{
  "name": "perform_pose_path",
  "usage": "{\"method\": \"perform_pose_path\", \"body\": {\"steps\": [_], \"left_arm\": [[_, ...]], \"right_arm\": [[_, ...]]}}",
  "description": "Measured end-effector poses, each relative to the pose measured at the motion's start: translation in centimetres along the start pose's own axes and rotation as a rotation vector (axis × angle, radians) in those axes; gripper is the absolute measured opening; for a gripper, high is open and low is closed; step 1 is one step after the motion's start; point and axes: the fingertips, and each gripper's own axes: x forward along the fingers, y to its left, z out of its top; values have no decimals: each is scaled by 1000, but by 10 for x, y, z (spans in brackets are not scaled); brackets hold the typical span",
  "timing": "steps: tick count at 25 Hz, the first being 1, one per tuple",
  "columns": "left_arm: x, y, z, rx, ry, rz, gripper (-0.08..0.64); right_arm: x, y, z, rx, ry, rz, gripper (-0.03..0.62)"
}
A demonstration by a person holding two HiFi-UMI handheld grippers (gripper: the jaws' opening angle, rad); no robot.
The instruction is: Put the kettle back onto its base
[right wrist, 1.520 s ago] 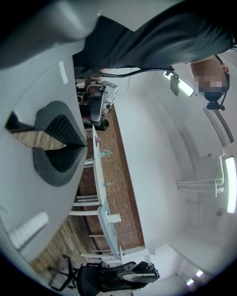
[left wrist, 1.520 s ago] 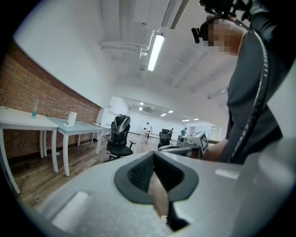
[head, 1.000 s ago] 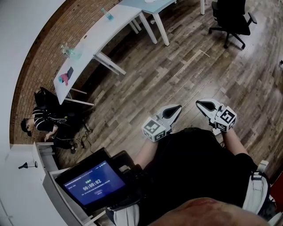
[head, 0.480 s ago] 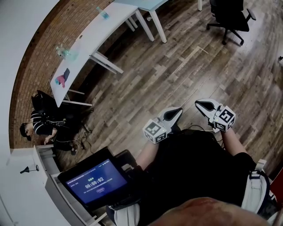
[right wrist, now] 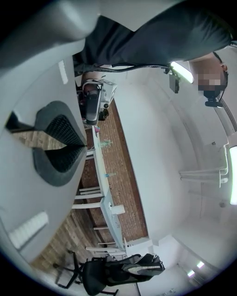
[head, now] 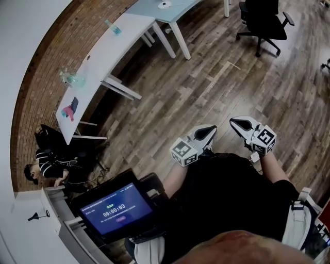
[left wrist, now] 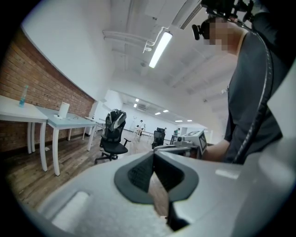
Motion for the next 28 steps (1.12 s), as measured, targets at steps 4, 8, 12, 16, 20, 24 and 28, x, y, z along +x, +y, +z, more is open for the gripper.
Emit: {"method": "perform_pose_path", "body": {"steps": [4, 8, 12, 16, 20, 24, 28], "left_arm": [[3, 36, 16, 6, 0, -28, 3], [1, 68, 31, 11, -1, -46, 3], [1, 101, 37, 11, 3, -53, 3], [2, 128, 40, 15, 7, -69, 3], [2, 150, 46, 16, 11, -79, 3], [-3, 169, 47, 3, 14, -80, 2], [-5, 177, 42, -4, 15, -77, 3]], "right_arm": [[32, -20, 21, -25, -20, -17, 3], [61, -35, 39, -28, -36, -31, 3], [85, -51, 45, -35, -40, -43, 3], [105, -66, 42, -30, -40, -61, 3], [124, -80, 46, -26, -45, -75, 3], [142, -90, 51, -30, -60, -84, 3], [153, -88, 49, -16, -46, -66, 3]]}}
